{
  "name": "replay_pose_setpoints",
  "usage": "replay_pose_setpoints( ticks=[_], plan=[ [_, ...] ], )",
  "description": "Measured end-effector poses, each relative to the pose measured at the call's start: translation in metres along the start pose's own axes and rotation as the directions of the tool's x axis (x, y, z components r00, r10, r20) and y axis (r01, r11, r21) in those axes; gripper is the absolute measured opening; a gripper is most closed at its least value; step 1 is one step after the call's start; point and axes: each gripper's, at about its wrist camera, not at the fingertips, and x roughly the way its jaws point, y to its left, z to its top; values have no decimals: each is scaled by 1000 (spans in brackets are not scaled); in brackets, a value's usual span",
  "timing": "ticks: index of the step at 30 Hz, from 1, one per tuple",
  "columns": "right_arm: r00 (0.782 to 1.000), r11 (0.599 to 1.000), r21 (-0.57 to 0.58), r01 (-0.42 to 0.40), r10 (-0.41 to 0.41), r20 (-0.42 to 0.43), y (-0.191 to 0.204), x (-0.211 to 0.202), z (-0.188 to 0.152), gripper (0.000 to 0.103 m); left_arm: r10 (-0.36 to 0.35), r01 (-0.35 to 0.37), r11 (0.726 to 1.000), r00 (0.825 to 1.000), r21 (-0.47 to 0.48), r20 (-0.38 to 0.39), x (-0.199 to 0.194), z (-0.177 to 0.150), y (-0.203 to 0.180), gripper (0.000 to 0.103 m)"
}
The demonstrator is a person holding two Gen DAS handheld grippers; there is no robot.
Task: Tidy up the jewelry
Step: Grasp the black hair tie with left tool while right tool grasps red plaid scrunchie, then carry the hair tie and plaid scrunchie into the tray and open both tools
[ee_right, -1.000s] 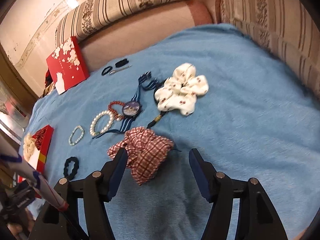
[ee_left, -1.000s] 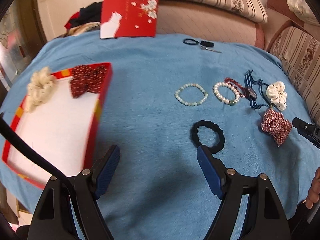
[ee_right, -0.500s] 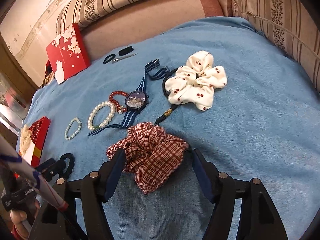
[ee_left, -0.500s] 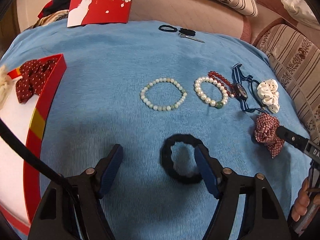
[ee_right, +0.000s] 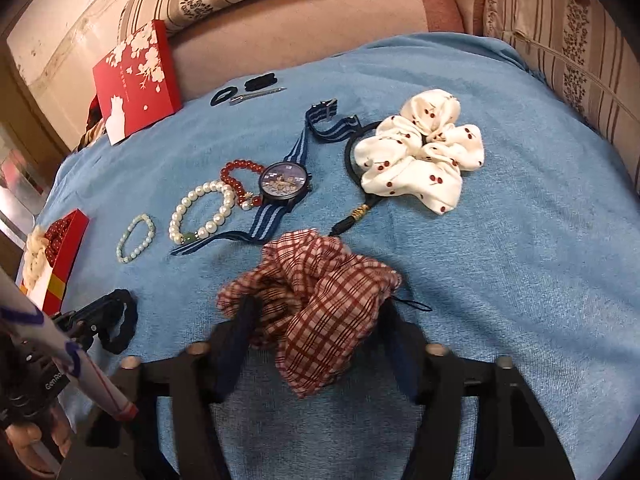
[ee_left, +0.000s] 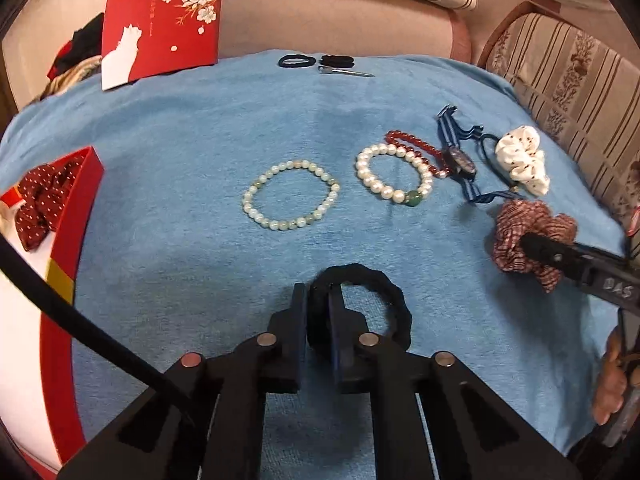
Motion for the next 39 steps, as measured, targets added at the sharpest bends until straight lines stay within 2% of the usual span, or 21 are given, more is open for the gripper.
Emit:
replay_pose_setpoints(
  ticks=[2,3,4,7,10,17,23,29,32,39],
  plan=[
    [1000,1000,-6,-7,7,-5,2,0,-2,41,-9,9,1000,1000,-8,2,-3,-2,1,8],
    [1000,1000,-13,-9,9,-7,2,-1,-3,29,-15,15,1000,1000,-11,3,-5,-3,0,8],
    [1000,1000,-20,-13,13,-9,3,-2,-4,22,-22,22,1000,1000,-14,8,-8,-4,-1,8],
    [1000,1000,-22,-17,17,1,4,-6,-6,16,-32,33,999,999,-21,31,-20,-6,-3,8],
    [1000,999,-17,-27,28,10,6,-12,-10,15,-40,43,999,997,-31,67,-38,-7,-3,8],
    [999,999,-32,-26,27,30,17,-29,-27,13,-12,20,998,991,-54,136,-75,-11,8,8],
    [998,998,-69,1,3,57,30,-45,-40,13,15,2,994,989,-113,150,-89,-17,31,8],
    [997,998,-63,-29,34,73,44,-67,-52,13,51,-20,987,980,-159,191,-113,-23,54,8],
    [995,995,-97,-29,37,88,59,-81,-57,13,61,-21,981,977,-191,204,-122,-26,68,8],
    [992,991,-130,-2,18,125,79,-117,-47,13,86,-20,962,969,-272,232,-143,-31,103,8]
  ],
)
